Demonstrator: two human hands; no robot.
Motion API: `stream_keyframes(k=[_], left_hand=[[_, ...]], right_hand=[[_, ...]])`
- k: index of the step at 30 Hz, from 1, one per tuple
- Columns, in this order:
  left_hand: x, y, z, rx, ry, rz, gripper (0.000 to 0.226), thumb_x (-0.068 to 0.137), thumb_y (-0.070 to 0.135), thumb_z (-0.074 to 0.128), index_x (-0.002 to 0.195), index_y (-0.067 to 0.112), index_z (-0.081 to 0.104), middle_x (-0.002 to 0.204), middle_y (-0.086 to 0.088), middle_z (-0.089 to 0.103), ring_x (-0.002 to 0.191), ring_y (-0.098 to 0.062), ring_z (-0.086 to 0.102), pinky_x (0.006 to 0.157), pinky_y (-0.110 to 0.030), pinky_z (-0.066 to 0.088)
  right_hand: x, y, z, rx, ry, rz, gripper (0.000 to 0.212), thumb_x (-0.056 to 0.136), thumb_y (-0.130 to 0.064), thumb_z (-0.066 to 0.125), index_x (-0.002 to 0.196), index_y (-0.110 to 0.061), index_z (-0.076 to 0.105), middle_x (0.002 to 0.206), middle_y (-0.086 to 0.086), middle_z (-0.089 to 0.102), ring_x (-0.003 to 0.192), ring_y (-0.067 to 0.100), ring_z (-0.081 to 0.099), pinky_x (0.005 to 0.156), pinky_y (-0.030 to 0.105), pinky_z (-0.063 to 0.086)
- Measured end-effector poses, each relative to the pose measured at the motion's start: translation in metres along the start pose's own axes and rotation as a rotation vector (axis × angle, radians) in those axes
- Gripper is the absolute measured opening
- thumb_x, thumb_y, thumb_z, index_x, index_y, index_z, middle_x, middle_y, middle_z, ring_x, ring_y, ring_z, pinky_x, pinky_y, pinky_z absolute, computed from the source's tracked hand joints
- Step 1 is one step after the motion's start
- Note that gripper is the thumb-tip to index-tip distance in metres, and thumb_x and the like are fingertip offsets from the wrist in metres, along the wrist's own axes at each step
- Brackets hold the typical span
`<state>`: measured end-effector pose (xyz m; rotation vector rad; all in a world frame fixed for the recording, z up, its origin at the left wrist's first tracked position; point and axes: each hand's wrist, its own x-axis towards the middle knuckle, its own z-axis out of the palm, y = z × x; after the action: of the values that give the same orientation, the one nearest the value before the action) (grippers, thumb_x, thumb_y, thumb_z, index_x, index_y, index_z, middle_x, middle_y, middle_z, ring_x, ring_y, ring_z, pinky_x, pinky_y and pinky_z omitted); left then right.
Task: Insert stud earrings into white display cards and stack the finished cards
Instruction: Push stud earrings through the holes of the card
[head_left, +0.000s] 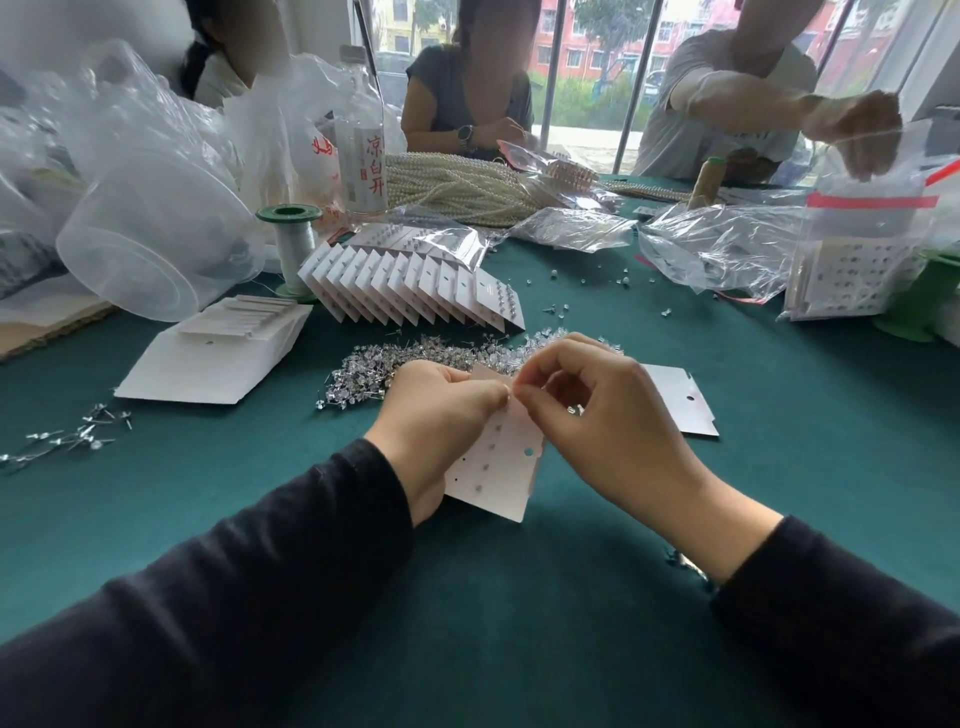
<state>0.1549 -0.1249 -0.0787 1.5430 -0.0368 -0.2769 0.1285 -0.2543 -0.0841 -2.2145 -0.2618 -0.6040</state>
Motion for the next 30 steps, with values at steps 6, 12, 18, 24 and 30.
stream_keyframes(k=[6, 12, 18, 24, 30], left_hand=[[0.0005, 0.0003, 0.001, 0.022, 0.008, -0.01, 0.025, 0.081, 0.0, 0.06, 0.056, 0.007, 0.061, 0.042, -0.002, 0.062, 0.036, -0.014, 0.059, 0.034, -0.02, 0.044], [0.0005, 0.0025, -0.0013, 0.031, 0.002, -0.029, 0.026, 0.081, 0.0, 0.059, 0.056, 0.007, 0.062, 0.043, -0.003, 0.062, 0.036, -0.015, 0.06, 0.034, -0.021, 0.043], [0.0008, 0.0008, 0.0003, 0.032, 0.02, -0.012, 0.028, 0.08, -0.001, 0.059, 0.053, 0.006, 0.06, 0.041, -0.003, 0.059, 0.034, -0.015, 0.057, 0.033, -0.02, 0.044], [0.0004, -0.0012, 0.001, 0.02, 0.021, -0.005, 0.037, 0.081, -0.002, 0.059, 0.046, 0.01, 0.057, 0.04, -0.002, 0.059, 0.034, -0.014, 0.057, 0.033, -0.021, 0.044], [0.0002, -0.0036, 0.0018, -0.001, 0.009, -0.015, 0.03, 0.086, 0.008, 0.058, 0.056, 0.008, 0.06, 0.045, -0.002, 0.06, 0.037, -0.014, 0.058, 0.038, -0.025, 0.049]], right_hand=[[-0.0003, 0.0004, 0.0009, -0.021, 0.022, 0.014, 0.016, 0.077, -0.008, 0.065, 0.07, -0.021, 0.06, 0.073, -0.009, 0.059, 0.062, 0.007, 0.052, 0.06, 0.013, 0.041], [-0.0002, 0.0006, -0.0002, 0.002, -0.002, 0.006, 0.011, 0.077, -0.007, 0.064, 0.074, -0.017, 0.062, 0.074, -0.005, 0.061, 0.065, 0.008, 0.054, 0.062, 0.018, 0.045], [0.0002, 0.0021, 0.0016, 0.001, 0.002, -0.008, 0.012, 0.076, -0.007, 0.066, 0.072, -0.017, 0.063, 0.074, -0.007, 0.061, 0.062, 0.01, 0.053, 0.06, 0.017, 0.043], [0.0008, 0.003, 0.0042, -0.056, 0.0, -0.035, 0.014, 0.075, -0.007, 0.067, 0.07, -0.02, 0.063, 0.072, -0.006, 0.061, 0.06, 0.009, 0.052, 0.059, 0.013, 0.04], [-0.0007, 0.0028, 0.0078, -0.131, 0.002, -0.079, 0.009, 0.076, -0.006, 0.066, 0.072, -0.014, 0.063, 0.07, -0.007, 0.054, 0.056, 0.003, 0.046, 0.059, 0.008, 0.035]])
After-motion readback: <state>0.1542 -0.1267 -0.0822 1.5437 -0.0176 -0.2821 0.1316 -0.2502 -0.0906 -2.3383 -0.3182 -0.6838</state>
